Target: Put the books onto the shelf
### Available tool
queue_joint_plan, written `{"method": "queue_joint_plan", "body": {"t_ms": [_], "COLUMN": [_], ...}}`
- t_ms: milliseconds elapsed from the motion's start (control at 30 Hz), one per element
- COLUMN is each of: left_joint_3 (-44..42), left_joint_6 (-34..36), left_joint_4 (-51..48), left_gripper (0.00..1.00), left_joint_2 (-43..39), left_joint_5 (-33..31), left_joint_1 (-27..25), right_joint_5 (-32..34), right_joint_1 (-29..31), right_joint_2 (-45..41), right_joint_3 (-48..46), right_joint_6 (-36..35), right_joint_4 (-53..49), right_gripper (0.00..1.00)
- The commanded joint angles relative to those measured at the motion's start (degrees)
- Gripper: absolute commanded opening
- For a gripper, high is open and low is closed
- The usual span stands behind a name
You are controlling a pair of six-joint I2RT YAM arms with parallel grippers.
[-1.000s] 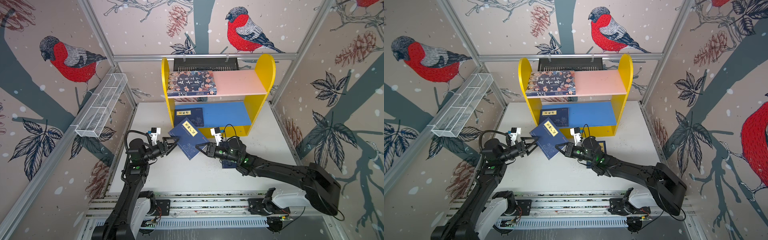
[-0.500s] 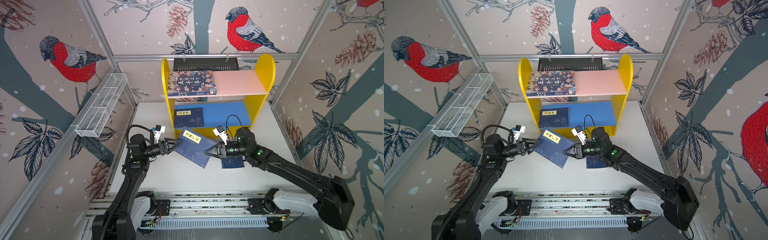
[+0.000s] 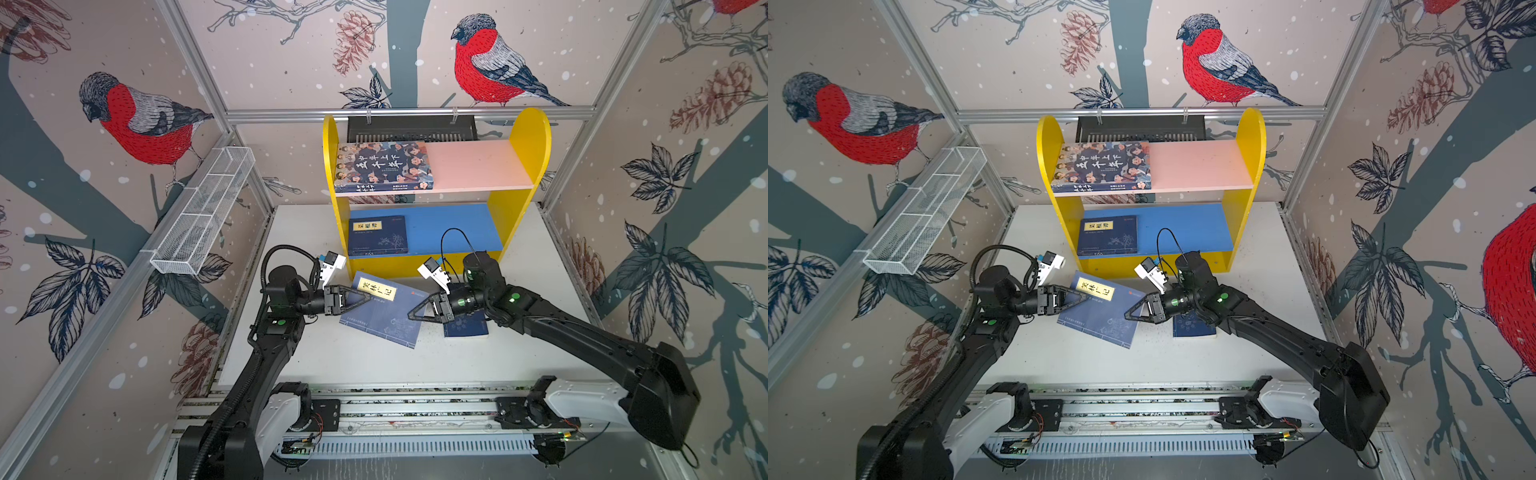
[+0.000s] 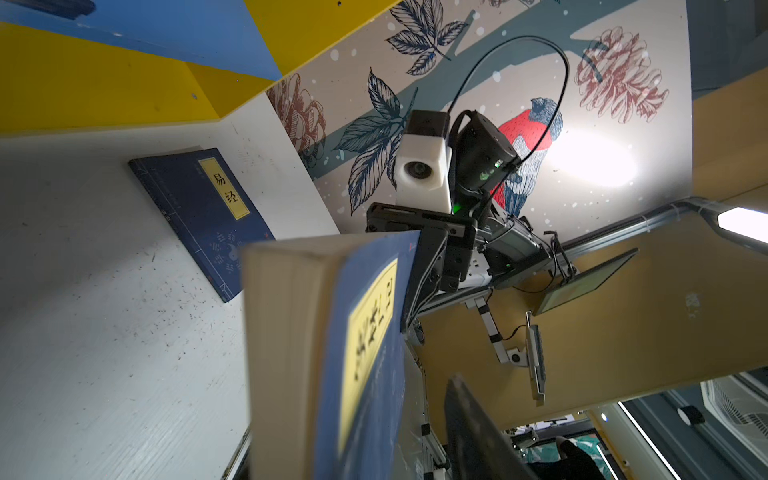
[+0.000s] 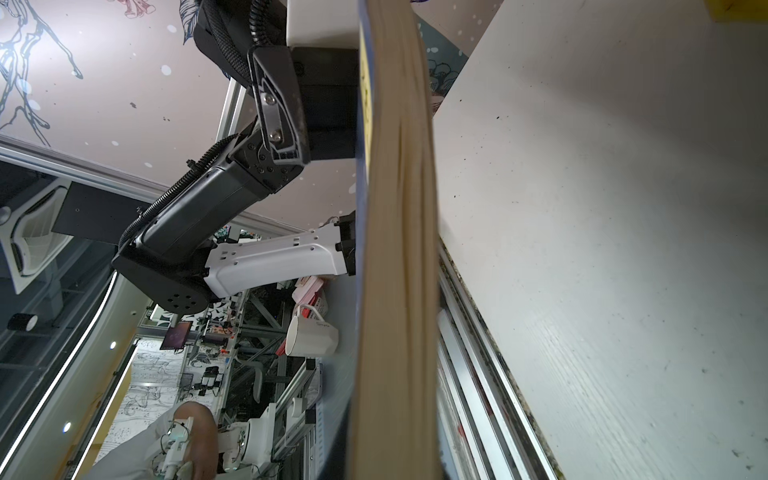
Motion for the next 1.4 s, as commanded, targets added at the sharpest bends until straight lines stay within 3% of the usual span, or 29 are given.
{"method": "queue_joint_plan", "body": {"t_ms": [0,33,67,100,200,300,533,767,933,1067,1267,1300,1367], "left_joint_3": [0.3,0.4,0.4,0.5,0.9,1.7,1.9,0.5,-0.6,-0.8,-0.6,-0.6,-0.4], "left_joint_6": [3.1,3.3,3.5,3.5,3.2,1.6,-8.8,-13.4,-15.0,-14.9,-13.7,-13.5,-12.1], "left_joint_4": [-1.3,-1.7,-2.1,-2.4,-2.8,-1.3,9.6,14.4,16.9,16.7,15.0,14.8,13.1], "left_gripper": [0.16,0.03,0.00,0.00,0.00,0.00,0.00,0.00,0.00,0.00,0.00,0.04,0.42], "left_joint_2": [-0.6,-0.6,-0.7,-0.7,-1.1,-1.0,0.5,1.7,1.8,2.3,3.2,3.3,3.3], "left_joint_5": [1.1,0.8,0.5,-0.3,-3.6,-5.9,-8.6,-11.2,-12.3,-13.1,-13.8,-14.0,-14.8], "left_joint_1": [-0.5,-0.5,-0.5,-0.5,-0.5,-0.4,0.3,0.7,0.9,1.5,2.5,2.8,3.8], "right_joint_5": [-1.2,-0.9,-0.7,-0.4,2.1,4.3,9.6,12.8,12.7,12.4,11.4,11.1,10.4], "right_joint_1": [0.0,0.1,0.0,0.0,-0.5,-1.4,-1.2,0.5,0.8,0.5,-0.9,-1.4,-2.8], "right_joint_2": [0.4,0.4,0.4,0.4,0.4,-0.5,-3.8,-3.7,-2.2,-0.6,2.3,2.7,3.2], "right_joint_3": [0.9,1.0,1.0,1.1,0.2,-3.3,-12.9,-15.9,-14.8,-13.6,-12.4,-12.2,-11.9], "right_joint_6": [-1.5,-1.4,-1.4,-1.1,0.7,4.9,15.8,20.7,21.2,20.5,20.6,20.5,20.3], "right_joint_4": [1.9,2.1,2.3,2.7,5.3,11.0,28.4,37.7,39.6,39.5,41.8,42.0,42.3], "right_gripper": [0.04,0.05,0.05,0.07,0.38,0.51,0.57,0.51,0.32,0.25,0.03,0.02,0.02]}}
